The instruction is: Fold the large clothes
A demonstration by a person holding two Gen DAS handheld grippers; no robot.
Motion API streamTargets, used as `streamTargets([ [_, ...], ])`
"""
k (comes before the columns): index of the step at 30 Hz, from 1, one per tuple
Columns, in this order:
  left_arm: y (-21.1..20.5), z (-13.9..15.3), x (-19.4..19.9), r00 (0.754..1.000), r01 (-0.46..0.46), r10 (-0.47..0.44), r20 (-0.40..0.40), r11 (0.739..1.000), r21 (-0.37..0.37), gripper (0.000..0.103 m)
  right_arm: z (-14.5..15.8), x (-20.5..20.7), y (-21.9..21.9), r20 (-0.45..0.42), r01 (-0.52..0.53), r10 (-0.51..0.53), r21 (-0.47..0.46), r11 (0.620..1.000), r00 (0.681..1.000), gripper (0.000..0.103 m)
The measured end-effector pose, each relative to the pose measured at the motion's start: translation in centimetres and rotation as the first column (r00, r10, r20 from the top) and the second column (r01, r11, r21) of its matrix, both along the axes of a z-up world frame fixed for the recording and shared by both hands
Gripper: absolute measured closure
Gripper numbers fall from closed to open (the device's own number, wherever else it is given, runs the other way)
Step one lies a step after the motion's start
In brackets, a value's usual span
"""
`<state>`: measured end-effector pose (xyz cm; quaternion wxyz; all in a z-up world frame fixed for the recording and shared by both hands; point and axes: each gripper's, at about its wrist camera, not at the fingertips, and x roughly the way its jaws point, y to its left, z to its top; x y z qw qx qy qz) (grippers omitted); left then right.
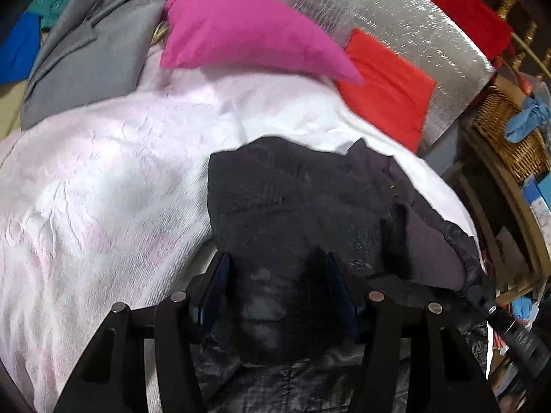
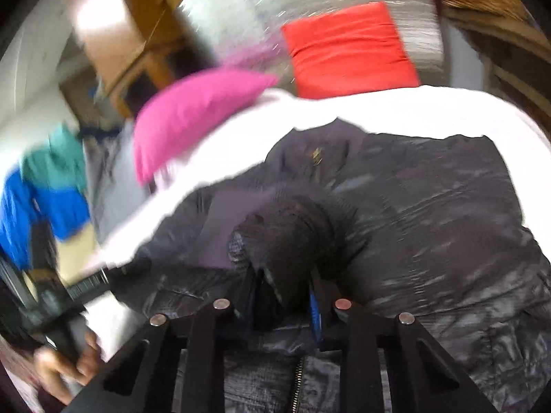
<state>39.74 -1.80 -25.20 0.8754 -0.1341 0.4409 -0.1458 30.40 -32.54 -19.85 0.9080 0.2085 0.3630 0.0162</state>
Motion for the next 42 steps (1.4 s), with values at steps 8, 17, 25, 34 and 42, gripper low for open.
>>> streamTargets([
  [8, -3.6, -3.0, 0.5, 0.99, 0.094, -0.073, -0.117, 0.978, 0.187, 0.037, -3.5, -2.4, -7.6, -0.15, 0.14, -0.113, 0.181, 0.973, 0.982, 0.077],
  [17, -2.3, -2.7, 1.6, 0.989, 0.073, -0.058, -0.134, 0.991, 0.113, 0.037, -0.1, -4.3, -7.5, -0.074, 0.129, -0.123, 0.078, 0.989, 0.99, 0.014],
  [25, -0.3, -1.3, 1.2, 0.996, 0.046, -0.037, -0.087, 0.993, 0.104, 0.037, -2.1, -5.3, -13.0, -0.058, 0.23, -0.223, 0.287, 0.93, 0.973, 0.015],
  [34, 3.6, -2.9, 2.4, 0.983, -0.003, 0.001, -0.186, 1.0, -0.009, 0.037, -6.5, -5.5, -15.2, -0.155, 0.242, -0.185, 0.596, 0.766, 0.97, 0.015],
  [42, 2.4, -2.3, 0.7, 0.984, 0.027, -0.023, -0.175, 0.999, 0.018, 0.037, -9.0, -1.8, -12.6, -0.164, 0.257, -0.2, 0.531, 0.807, 0.966, 0.025],
])
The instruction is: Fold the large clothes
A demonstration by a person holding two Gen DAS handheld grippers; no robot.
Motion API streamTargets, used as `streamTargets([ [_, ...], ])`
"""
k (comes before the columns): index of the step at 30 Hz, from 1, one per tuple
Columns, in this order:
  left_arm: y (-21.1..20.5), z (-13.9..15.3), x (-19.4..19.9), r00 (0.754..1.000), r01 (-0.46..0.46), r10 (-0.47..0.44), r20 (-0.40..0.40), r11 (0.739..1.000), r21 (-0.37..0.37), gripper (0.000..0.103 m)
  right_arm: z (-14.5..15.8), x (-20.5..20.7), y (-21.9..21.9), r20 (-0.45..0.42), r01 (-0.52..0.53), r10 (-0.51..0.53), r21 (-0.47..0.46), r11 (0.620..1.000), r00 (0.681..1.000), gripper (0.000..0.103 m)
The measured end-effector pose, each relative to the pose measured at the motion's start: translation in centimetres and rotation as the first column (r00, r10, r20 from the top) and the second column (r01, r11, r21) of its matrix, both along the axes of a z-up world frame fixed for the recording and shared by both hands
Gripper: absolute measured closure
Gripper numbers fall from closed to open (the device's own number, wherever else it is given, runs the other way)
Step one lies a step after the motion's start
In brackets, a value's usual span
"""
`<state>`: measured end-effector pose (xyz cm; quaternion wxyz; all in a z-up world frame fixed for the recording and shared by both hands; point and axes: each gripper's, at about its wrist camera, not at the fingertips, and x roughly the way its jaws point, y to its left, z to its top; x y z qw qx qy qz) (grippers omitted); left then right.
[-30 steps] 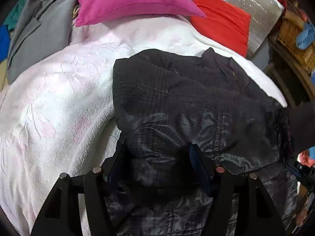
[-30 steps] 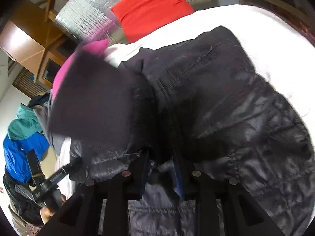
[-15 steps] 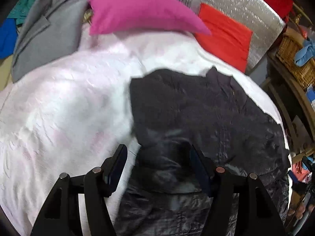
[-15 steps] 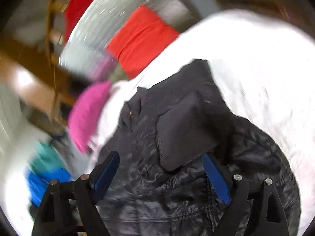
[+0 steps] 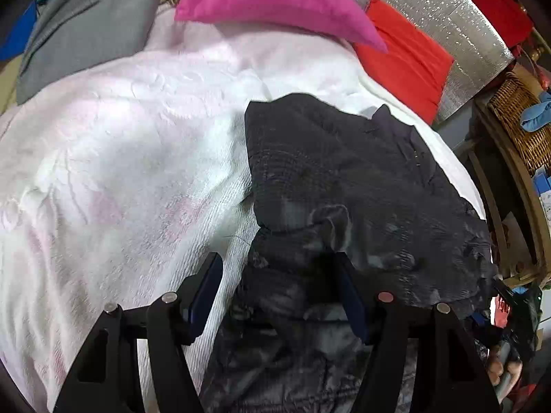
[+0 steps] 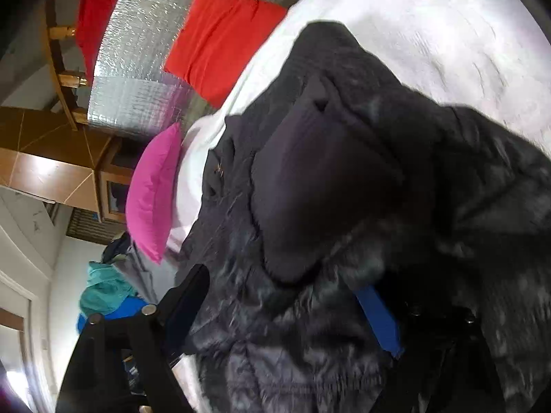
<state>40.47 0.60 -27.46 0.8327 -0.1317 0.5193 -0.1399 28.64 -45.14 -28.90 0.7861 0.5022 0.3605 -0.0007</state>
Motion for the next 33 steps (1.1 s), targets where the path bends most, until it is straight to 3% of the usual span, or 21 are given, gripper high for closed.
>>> streamTargets([
  [2, -0.1, 0.9, -1.3, 0.999, 0.031, -0.03, 0.022, 0.999, -0.036, 0.037, -0.3, 0.5, -0.3, 0.01, 0.02, -0.02, -0.037, 0.999, 1.0, 0.06],
  [3, 0.0, 1.1, -1.9, 0.999, 0.045, -0.043, 0.021, 0.997, -0.056, 0.037, -0.6, 0.8, -0.4, -0.002, 0.017, -0.017, -0.04, 0.999, 1.0, 0.062],
  [8, 0.3, -0.3, -5.1, 0.992, 0.064, -0.089, -0.091, 0.967, -0.248, 0.037, -0.2, 0.5, -0.3, 0.014, 0.019, -0.018, -0.055, 0.998, 1.0, 0.065],
  [10, 0.2, -1.5, -5.3, 0.986, 0.024, -0.075, -0.152, 0.949, -0.313, 0.036, -0.3, 0.3, -0.1, 0.008, 0.019, -0.019, -0.056, 0.998, 1.0, 0.065],
  [13, 0.2, -3.5, -4.8, 0.973, -0.073, -0.01, -0.23, 0.934, -0.35, 0.033, -0.8, -0.2, -0.6, -0.001, 0.024, -0.024, -0.036, 0.999, 1.0, 0.065],
  [16, 0.6, -4.0, -4.0, 0.974, -0.146, 0.064, -0.219, 0.911, -0.386, 0.033, -0.8, -0.5, -0.8, 0.002, 0.021, -0.02, -0.037, 0.999, 1.0, 0.065],
  [20, 1.2, -4.2, -3.1, 0.967, -0.229, 0.148, -0.209, 0.861, -0.454, 0.031, -1.0, -0.5, -1.1, 0.0, 0.015, -0.015, -0.018, 1.0, 1.0, 0.063],
  [25, 0.8, -4.9, -2.0, 0.962, -0.255, 0.174, -0.21, 0.847, -0.466, 0.033, -1.1, 0.0, -1.5, 0.006, 0.027, -0.027, -0.003, 1.0, 1.0, 0.059],
  [28, 1.2, -5.3, -2.0, 0.958, -0.268, 0.185, -0.22, 0.848, -0.457, 0.057, -1.3, 0.0, -1.9, 0.026, 0.042, -0.042, 0.01, 0.999, 0.999, 0.061],
  [30, 1.1, -5.6, -1.6, 0.957, -0.269, 0.174, -0.231, 0.83, -0.488, 0.074, -0.9, 0.0, -1.8, 0.044, 0.039, -0.039, -0.018, 0.999, 0.998, 0.065],
  [33, 0.6, -4.9, -1.2, 0.967, -0.242, 0.171, -0.188, 0.842, -0.482, 0.081, 0.7, -0.1, -1.2, 0.08, 0.039, -0.03, -0.109, 0.993, 0.996, 0.071],
])
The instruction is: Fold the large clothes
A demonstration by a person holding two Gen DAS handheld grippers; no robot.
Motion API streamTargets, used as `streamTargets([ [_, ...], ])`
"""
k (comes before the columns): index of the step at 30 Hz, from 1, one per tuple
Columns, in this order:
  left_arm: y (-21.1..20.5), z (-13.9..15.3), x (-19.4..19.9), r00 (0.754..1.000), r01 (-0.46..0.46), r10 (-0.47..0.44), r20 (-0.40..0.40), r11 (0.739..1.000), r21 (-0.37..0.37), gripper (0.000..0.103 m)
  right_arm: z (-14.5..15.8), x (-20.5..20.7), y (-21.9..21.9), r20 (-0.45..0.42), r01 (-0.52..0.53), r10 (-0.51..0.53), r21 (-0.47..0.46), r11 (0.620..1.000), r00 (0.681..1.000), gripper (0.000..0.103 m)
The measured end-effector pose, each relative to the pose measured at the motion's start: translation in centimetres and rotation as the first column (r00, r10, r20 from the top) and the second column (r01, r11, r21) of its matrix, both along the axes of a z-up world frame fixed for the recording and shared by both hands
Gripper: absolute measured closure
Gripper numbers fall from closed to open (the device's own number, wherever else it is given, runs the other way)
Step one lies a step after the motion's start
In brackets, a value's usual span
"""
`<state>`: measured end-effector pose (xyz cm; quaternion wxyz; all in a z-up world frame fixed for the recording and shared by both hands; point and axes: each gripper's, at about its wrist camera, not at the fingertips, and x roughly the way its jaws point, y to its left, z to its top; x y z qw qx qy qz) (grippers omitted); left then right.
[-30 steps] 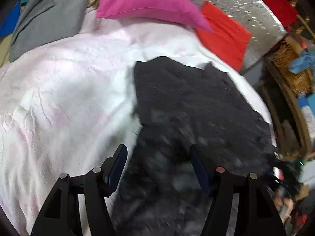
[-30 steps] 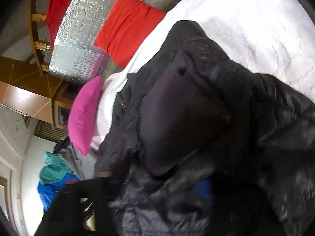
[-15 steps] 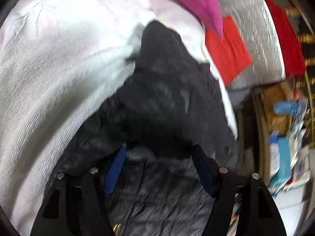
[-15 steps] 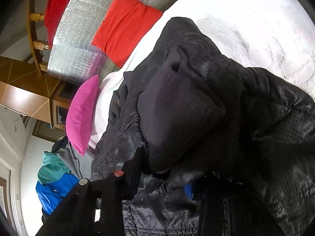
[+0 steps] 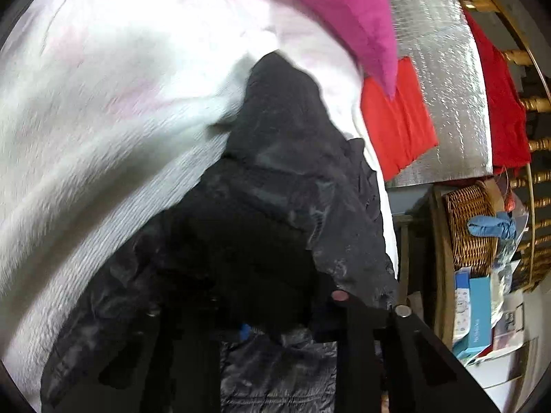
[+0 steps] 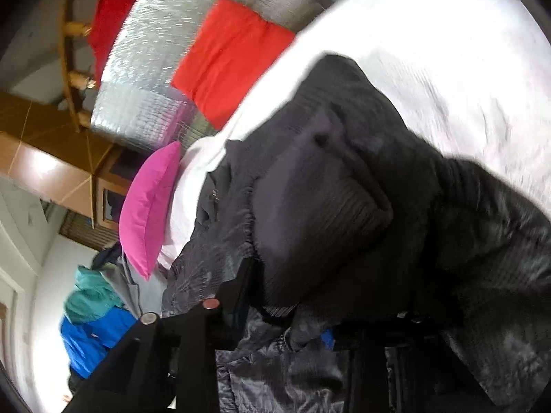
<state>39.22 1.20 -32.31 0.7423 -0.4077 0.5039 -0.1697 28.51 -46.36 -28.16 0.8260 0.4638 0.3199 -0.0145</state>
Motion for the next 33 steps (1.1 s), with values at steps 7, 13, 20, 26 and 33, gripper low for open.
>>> streamTargets([
  [7, -1.2, 2.0, 1.0, 0.996, 0.054, -0.061, 0.071, 0.994, 0.1, 0.084, 3.0, -1.6, -0.2, 0.05, 0.053, -0.046, -0.136, 0.989, 0.998, 0.074],
  [13, -2.0, 1.3, 1.2, 0.992, 0.123, -0.12, -0.028, 0.976, 0.178, 0.074, 0.4, -0.6, -1.1, -0.099, 0.023, -0.028, -0.045, 0.999, 0.995, 0.073],
  [20, -2.0, 2.4, -1.6, 0.968, 0.251, -0.24, -0.077, 0.948, 0.194, 0.052, 1.5, -2.7, -2.4, -0.154, -0.054, 0.064, 0.066, 0.996, 0.986, 0.057],
  [26, -1.7, 5.7, -4.8, 0.911, 0.4, -0.411, 0.046, 0.904, 0.153, 0.05, 5.2, -8.4, -5.8, -0.011, 0.006, -0.007, -0.013, 1.0, 1.0, 0.035],
  [33, 0.5, 8.0, -1.4, 0.956, 0.145, -0.216, 0.197, 0.935, 0.325, 0.032, 3.7, -7.0, -8.4, -0.031, 0.084, -0.085, -0.017, 0.996, 0.996, 0.034],
])
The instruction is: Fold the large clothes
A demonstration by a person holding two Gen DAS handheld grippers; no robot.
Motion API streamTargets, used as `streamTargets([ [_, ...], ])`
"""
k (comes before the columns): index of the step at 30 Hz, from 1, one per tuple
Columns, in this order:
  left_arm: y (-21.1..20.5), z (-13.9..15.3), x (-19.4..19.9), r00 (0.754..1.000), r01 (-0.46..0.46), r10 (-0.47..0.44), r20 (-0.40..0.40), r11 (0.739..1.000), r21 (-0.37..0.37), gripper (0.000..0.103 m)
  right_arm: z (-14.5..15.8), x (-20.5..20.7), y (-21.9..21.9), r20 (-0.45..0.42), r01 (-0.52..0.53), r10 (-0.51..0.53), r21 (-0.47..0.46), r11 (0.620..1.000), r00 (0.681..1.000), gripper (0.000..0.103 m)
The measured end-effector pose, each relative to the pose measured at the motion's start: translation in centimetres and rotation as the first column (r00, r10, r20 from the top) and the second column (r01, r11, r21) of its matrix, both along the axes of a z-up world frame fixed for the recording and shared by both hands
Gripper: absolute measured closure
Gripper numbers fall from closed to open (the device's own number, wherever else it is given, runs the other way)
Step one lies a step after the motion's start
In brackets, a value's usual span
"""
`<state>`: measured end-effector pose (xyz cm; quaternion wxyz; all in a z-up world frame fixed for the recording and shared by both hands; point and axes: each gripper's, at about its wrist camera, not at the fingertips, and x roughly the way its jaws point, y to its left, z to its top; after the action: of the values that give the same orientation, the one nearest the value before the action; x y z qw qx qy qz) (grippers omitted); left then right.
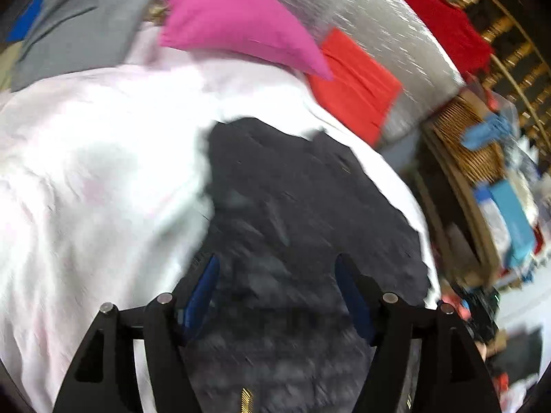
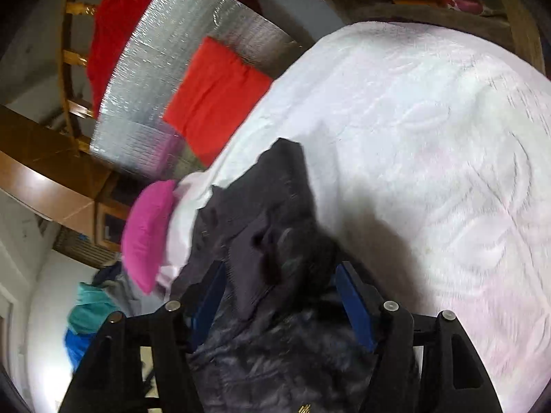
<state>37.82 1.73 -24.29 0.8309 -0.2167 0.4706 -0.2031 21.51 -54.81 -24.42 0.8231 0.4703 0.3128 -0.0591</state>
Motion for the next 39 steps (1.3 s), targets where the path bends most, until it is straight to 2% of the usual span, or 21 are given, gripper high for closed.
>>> streamTargets([
  [4, 1.6, -2.2, 2.7, 0.994, -0.094, 0.095, -0.059, 0.995, 0.019, 0.032, -0.7, 3.0, -0.1, -0.057, -0.058, 0.054, -0.081, 0.995, 0.997, 0.033],
  [7, 2.3, -3.7, 4.0, 0.988, -0.117, 0.12, -0.094, 0.992, 0.037, 0.031, -2.0, 4.7, -0.4, -0.087, -0.122, 0.114, -0.086, 0.989, 0.99, 0.031],
  [12, 1.7, -6.0, 5.2, 0.983, -0.059, 0.059, -0.172, 0.998, 0.003, 0.026, -4.6, 6.7, -0.8, -0.103, -0.211, 0.207, -0.027, 0.977, 0.973, 0.028],
  [15, 1.0, -7.1, 5.4, 0.977, -0.018, 0.004, -0.213, 0.998, -0.066, 0.025, -5.6, 7.3, -1.1, -0.095, -0.244, 0.244, 0.012, 0.97, 0.965, 0.027],
  [17, 0.2, -7.0, 5.3, 0.975, 0.007, -0.026, -0.221, 0.996, -0.085, 0.025, -6.2, 7.5, -1.1, -0.077, -0.253, 0.255, 0.039, 0.967, 0.964, 0.026],
  [19, -0.4, -6.7, 5.0, 0.978, 0.024, -0.036, -0.207, 0.998, -0.058, 0.025, -6.2, 7.6, -0.8, -0.057, -0.274, 0.276, 0.044, 0.961, 0.959, 0.026],
  [22, -0.4, -6.7, 4.8, 0.98, 0.03, -0.043, -0.196, 0.997, -0.07, 0.025, -6.1, 8.0, 0.8, -0.033, -0.317, 0.318, 0.042, 0.948, 0.947, 0.025],
  [23, -0.5, -6.6, 4.8, 0.98, 0.03, -0.044, -0.193, 0.997, -0.073, 0.03, -6.0, 8.2, 1.3, -0.044, -0.32, 0.321, 0.025, 0.947, 0.946, 0.026],
  [24, -0.7, -6.7, 4.9, 0.981, 0.03, -0.044, -0.191, 0.997, -0.071, 0.042, -5.8, 8.3, 1.8, -0.052, -0.31, 0.309, -0.003, 0.951, 0.95, 0.028],
  [26, -1.2, -7.1, 5.1, 0.978, 0.032, -0.045, -0.201, 0.997, -0.067, 0.05, -5.8, 8.3, 2.2, -0.046, -0.319, 0.319, 0.003, 0.948, 0.947, 0.042],
  [27, -1.5, -7.2, 5.3, 0.979, 0.033, -0.044, -0.201, 0.998, -0.062, 0.053, -5.9, 8.2, 2.3, -0.046, -0.32, 0.32, 0.008, 0.947, 0.946, 0.044],
  [29, -1.8, -7.3, 5.5, 0.979, 0.031, -0.041, -0.198, 0.998, -0.054, 0.057, -5.7, 8.2, 3.0, -0.062, -0.321, 0.32, -0.01, 0.947, 0.945, 0.05],
  [34, -2.6, -7.6, 6.6, 0.978, 0.018, -0.033, -0.204, 0.997, -0.077, 0.07, -5.2, 7.8, 3.5, -0.058, -0.299, 0.298, -0.012, 0.954, 0.953, 0.056],
  [39, -4.2, -6.9, 8.3, 0.986, 0.037, -0.044, -0.163, 0.998, -0.044, 0.073, -2.8, 7.0, 4.3, 0.022, -0.281, 0.282, -0.029, 0.959, 0.959, 0.057],
])
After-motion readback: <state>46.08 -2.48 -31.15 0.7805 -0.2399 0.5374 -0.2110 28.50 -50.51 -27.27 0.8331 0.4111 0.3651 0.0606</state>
